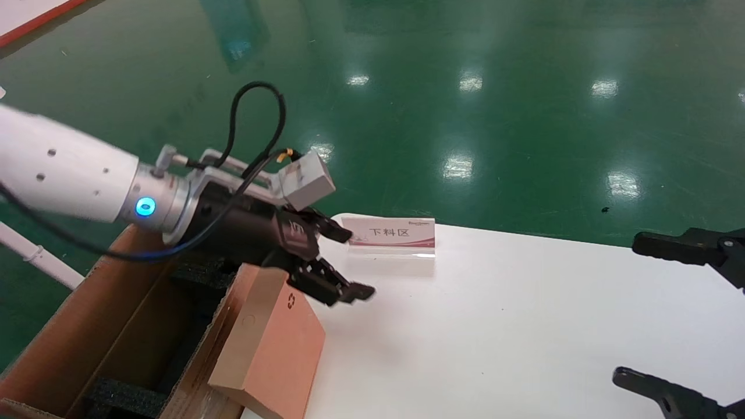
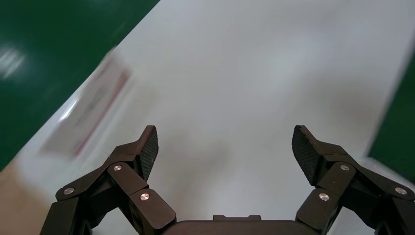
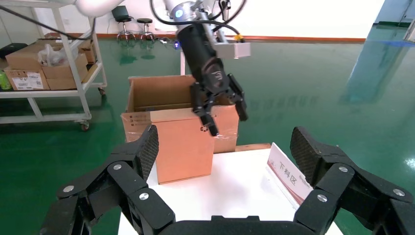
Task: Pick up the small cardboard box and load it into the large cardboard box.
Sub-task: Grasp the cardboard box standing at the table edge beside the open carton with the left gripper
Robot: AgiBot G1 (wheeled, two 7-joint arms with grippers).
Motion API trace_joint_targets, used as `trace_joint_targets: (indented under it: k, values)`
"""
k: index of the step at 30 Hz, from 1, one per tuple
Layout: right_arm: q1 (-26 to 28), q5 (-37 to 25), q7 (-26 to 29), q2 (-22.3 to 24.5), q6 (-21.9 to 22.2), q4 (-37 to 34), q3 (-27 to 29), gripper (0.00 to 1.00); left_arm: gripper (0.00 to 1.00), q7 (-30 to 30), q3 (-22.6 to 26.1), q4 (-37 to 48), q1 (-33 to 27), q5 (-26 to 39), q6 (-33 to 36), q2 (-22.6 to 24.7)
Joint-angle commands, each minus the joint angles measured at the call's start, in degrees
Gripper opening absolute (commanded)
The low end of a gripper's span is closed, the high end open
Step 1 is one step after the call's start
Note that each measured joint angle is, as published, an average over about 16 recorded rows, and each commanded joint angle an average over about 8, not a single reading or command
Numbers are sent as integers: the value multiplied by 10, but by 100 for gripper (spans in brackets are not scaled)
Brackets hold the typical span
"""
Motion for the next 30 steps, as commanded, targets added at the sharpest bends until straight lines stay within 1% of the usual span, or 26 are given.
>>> trace_joint_targets:
  k: [1, 6, 10, 13, 18, 30]
  values:
    - [0, 0, 0, 0, 0, 0, 0, 100, 100, -43, 20, -2, -37, 52, 16, 12]
    - [0, 0, 0, 0, 0, 0, 0, 100, 100, -115, 82, -4, -94, 119, 33, 29]
    - [0, 0, 0, 0, 0, 0, 0, 100, 100, -173, 145, -4, -132, 133, 39, 35]
    - [0, 0, 0, 0, 0, 0, -1, 100, 100, -212, 196, -4, -162, 131, 41, 36]
    - [0, 1, 0, 0, 0, 0, -1, 100, 100, -261, 280, -5, -216, 121, 41, 40]
    - [0, 1, -1, 1, 1, 0, -1, 100, 100, -340, 461, -7, -325, 69, 38, 51]
